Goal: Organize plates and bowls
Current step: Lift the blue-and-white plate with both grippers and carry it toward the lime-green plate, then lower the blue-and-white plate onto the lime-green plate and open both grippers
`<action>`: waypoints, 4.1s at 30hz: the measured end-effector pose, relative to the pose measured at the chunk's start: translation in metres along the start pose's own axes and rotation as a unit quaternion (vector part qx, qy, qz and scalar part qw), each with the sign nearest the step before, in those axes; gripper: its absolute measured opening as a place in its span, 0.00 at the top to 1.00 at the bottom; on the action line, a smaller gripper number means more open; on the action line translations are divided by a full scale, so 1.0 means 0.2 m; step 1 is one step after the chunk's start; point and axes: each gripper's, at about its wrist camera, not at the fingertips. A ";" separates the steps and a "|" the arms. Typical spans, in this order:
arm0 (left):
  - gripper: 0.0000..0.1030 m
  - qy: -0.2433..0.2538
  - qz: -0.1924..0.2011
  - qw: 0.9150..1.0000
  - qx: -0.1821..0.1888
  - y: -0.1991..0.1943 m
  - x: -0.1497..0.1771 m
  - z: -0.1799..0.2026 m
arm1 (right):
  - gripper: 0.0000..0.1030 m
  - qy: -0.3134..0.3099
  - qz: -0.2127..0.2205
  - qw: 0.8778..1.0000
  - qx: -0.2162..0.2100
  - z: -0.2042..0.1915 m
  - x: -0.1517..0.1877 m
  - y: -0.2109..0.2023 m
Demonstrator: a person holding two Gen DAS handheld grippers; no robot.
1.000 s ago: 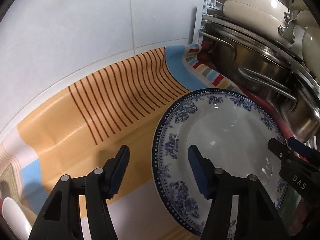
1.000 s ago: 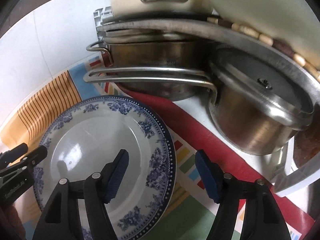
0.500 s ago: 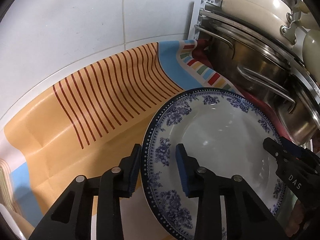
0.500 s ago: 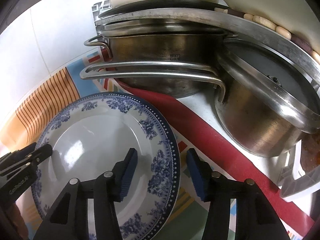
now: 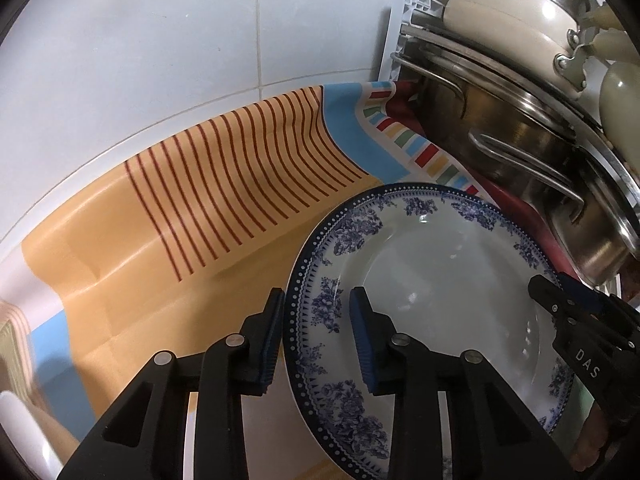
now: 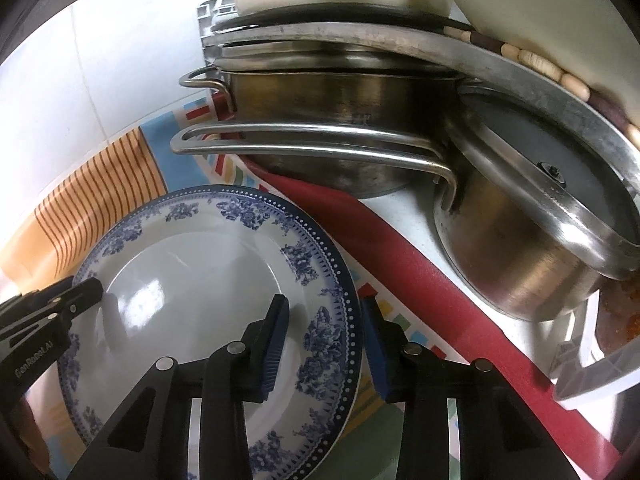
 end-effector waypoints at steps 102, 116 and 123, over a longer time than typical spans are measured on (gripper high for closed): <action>0.68 -0.232 0.096 0.947 -0.201 -2.16 1.65 -1.06 | 0.64 -0.262 0.113 0.940 -0.186 -1.21 1.10 -1.86; 0.68 -0.277 0.070 0.931 -0.228 -2.24 1.90 -1.28 | 0.64 -0.306 0.090 0.923 -0.217 -1.52 1.32 -1.93; 0.68 -0.290 0.052 0.927 -0.231 -2.23 1.98 -1.36 | 0.64 -0.321 0.068 0.918 -0.224 -1.63 1.40 -1.90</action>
Point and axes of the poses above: each gripper's, at about its wrist camera, not at the fingertips, and y roughly the way its jaws point, z to its right, x to its underside, and after that the axes turned 8 degrees about x, right-handed
